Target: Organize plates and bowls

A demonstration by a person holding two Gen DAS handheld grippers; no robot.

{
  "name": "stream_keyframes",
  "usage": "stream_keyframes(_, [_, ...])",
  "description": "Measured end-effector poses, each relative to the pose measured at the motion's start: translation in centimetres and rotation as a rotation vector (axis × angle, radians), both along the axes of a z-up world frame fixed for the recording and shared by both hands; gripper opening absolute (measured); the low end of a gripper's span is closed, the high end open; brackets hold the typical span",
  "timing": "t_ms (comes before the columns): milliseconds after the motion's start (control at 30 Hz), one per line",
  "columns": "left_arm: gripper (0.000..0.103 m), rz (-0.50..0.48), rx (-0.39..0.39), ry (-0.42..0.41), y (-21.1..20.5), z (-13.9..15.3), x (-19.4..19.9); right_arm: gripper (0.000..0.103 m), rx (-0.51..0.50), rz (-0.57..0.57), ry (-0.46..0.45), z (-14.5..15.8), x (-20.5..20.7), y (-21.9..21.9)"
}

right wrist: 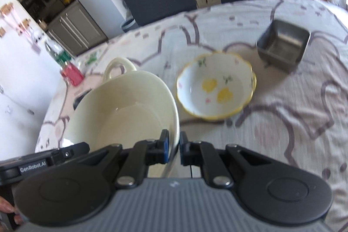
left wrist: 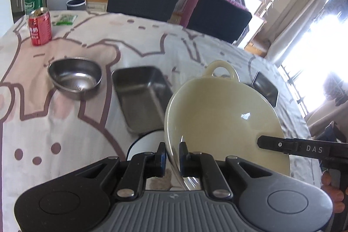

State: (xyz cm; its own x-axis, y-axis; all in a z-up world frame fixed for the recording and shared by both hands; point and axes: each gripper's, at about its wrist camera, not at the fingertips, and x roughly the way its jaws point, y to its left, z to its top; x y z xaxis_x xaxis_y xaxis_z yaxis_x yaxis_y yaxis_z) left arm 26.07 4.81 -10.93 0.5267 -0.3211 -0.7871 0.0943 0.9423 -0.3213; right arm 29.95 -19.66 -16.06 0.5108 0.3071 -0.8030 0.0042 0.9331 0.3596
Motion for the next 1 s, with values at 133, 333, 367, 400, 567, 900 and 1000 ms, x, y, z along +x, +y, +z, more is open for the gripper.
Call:
stream_keyframes(133, [0.012,0.002,-0.001,0.042,0.4,-0.7,-0.4,0.012,-0.011,0.018,0.041,-0.9,0.0,0.3])
stream_keyframes(333, [0.012,-0.010,0.043,0.113,0.4,-2.4,-0.3,0.013,-0.055,0.073,0.123,-2.7,-0.5,1.7])
stream_keyframes(367, [0.012,-0.012,0.048,0.126,0.4,-2.6,-0.3,0.013,-0.059,0.079,0.136,-2.7,-0.7,2.0])
stream_keyframes(400, [0.012,-0.015,0.055,0.136,0.3,-2.8,-0.3,0.013,-0.065,0.084,0.151,-3.1,-0.6,2.2])
stream_keyframes(567, [0.012,-0.036,0.092,0.179,-0.1,-3.9,-0.3,0.013,-0.099,0.095,0.192,-4.0,-0.5,2.8])
stream_keyframes(900, [0.013,-0.052,0.117,0.214,-0.2,-4.6,-0.1,0.014,-0.131,0.118,0.232,-5.1,-0.5,3.8])
stream_keyframes(1000, [0.013,-0.054,0.121,0.224,-0.2,-4.8,-0.1,0.015,-0.140,0.125,0.241,-5.3,-0.5,4.2])
